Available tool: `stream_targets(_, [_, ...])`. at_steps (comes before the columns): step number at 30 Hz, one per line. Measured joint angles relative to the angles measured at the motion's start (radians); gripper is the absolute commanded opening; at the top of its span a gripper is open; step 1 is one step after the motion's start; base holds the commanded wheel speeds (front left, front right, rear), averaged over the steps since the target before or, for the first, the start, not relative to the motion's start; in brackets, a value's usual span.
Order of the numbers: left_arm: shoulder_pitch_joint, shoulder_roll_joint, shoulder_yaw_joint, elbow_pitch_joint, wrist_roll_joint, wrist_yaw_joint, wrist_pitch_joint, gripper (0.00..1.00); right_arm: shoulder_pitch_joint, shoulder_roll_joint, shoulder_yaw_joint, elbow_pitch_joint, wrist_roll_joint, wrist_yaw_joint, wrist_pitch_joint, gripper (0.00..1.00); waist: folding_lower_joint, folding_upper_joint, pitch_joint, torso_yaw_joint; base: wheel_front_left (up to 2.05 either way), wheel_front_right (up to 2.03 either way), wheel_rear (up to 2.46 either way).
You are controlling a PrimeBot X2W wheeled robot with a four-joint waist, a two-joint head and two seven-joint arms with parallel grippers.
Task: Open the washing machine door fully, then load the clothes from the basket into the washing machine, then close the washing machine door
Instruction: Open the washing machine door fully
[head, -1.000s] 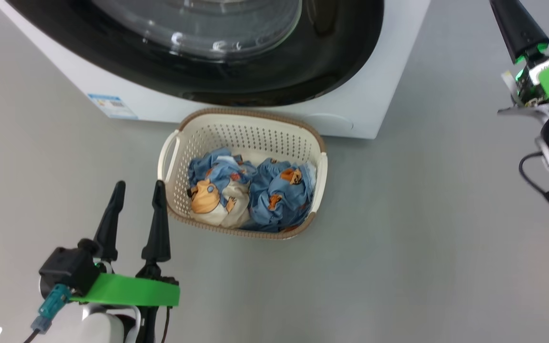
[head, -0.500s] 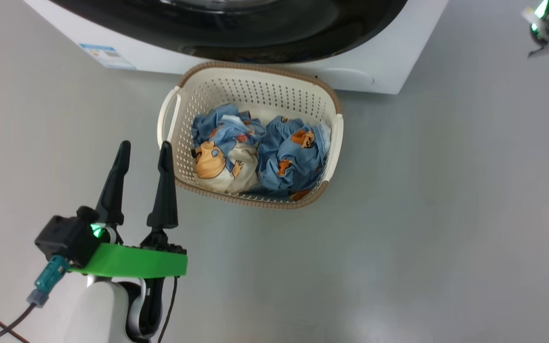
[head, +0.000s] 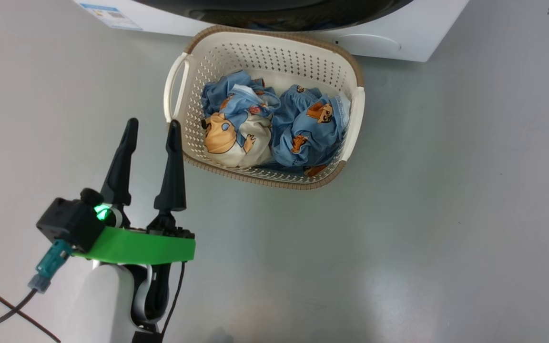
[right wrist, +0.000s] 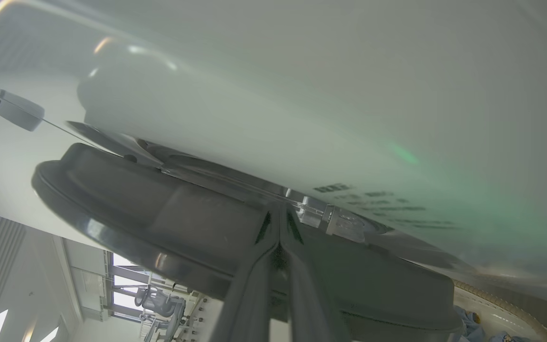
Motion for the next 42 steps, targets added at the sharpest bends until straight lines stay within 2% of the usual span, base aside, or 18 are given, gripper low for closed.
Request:
stream_targets(16, [0.000,-0.002,-0.020,0.001,-0.025,0.004,0.000,1.00,-0.014,0.012,0.013,0.006,-0.013,0.000,0.018,0.00,0.0000,0.0000,-0.013,0.024,0.00,0.00,0.00])
stream_targets(42, [0.075,-0.002,0.006,0.016,-0.005,-0.001,0.000,1.00,0.223,0.066,0.051,-0.052,-0.015,0.000,0.053,0.00,0.0000,0.0000,-0.176,-0.004,0.00,0.00,0.00])
